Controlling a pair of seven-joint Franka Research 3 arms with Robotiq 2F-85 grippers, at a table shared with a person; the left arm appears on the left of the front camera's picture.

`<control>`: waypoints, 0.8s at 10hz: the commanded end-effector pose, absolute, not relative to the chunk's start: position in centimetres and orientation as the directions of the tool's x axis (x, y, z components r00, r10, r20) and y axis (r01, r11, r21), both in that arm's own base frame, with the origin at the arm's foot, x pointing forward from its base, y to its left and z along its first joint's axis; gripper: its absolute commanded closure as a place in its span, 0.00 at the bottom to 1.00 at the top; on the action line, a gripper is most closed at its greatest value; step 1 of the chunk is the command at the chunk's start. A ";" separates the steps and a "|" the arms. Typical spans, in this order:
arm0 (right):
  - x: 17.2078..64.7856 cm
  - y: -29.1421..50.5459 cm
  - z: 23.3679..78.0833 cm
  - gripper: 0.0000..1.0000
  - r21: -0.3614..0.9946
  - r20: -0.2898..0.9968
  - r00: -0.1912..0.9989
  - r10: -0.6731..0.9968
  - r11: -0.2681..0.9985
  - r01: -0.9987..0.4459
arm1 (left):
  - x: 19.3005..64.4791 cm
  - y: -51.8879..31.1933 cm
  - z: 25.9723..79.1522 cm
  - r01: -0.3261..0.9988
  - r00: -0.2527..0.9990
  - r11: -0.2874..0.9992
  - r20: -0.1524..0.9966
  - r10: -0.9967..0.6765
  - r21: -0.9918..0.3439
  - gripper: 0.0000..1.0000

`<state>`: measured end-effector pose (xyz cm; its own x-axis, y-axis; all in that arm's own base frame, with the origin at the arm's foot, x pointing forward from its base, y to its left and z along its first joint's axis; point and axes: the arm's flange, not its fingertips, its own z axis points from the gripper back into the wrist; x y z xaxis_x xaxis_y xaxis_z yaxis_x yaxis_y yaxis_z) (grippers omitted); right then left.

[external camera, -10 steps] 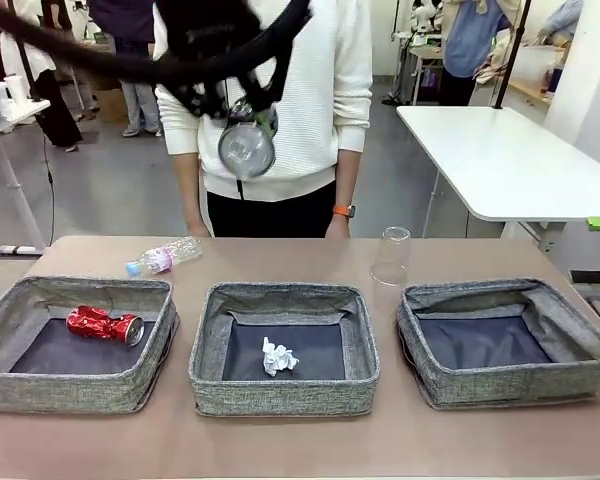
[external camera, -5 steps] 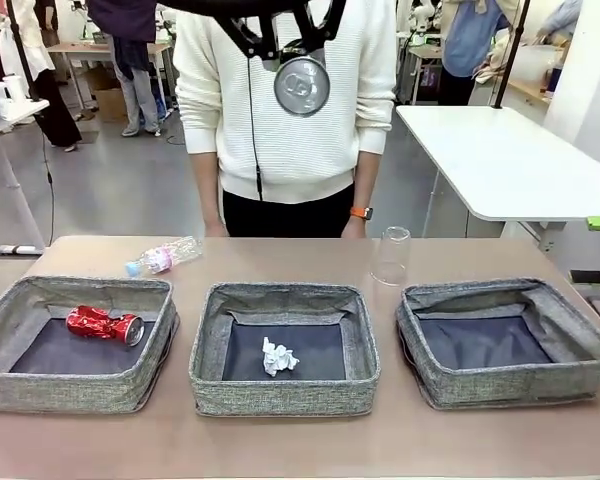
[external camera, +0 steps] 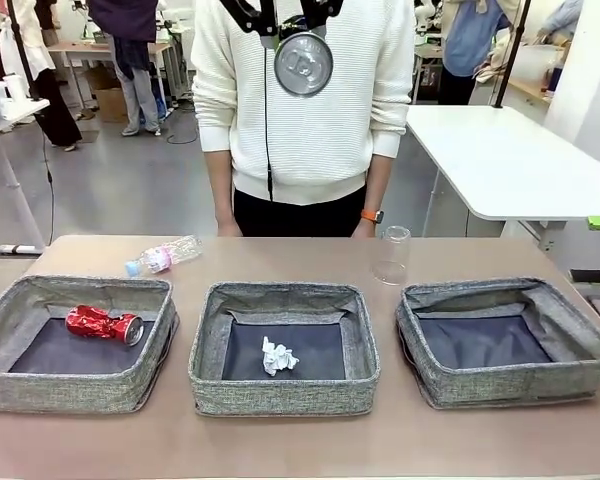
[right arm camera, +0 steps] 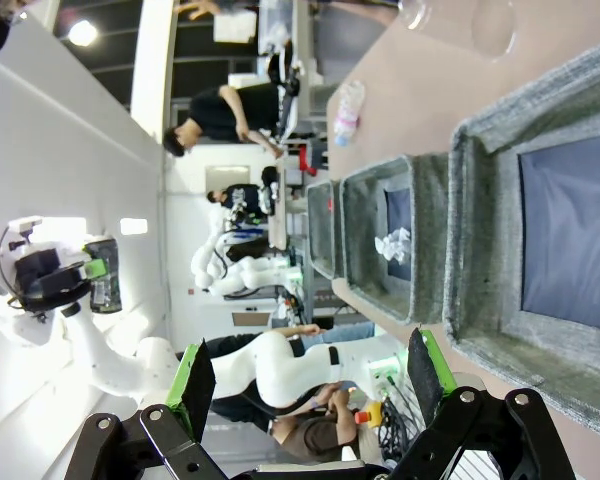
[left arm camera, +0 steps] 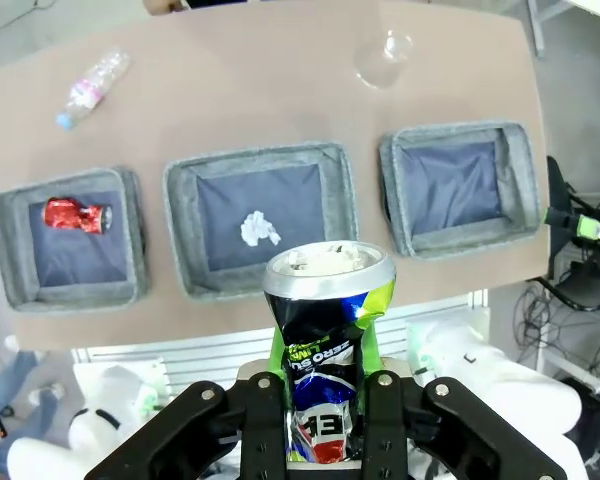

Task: Sort the waste into the appropriate baskets.
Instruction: Pick up the waste item pointed out by the person, then place the picked waste into the Fabric basket indicated by the person.

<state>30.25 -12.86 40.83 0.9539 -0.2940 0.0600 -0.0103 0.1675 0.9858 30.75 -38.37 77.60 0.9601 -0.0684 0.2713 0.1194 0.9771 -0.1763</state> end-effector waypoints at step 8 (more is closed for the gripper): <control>30.4 -13.0 41.1 0.00 0.986 0.064 0.952 -0.298 0.168 -0.014 | 30.6 -38.5 77.2 0.131 0.958 0.973 0.276 -0.075 -0.192 0.71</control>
<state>30.25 -12.86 40.83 0.9539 -0.2940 0.0600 -0.0103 0.1675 0.9858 30.77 -38.91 77.27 0.9607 -0.0798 0.2660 0.1309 0.9749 -0.1800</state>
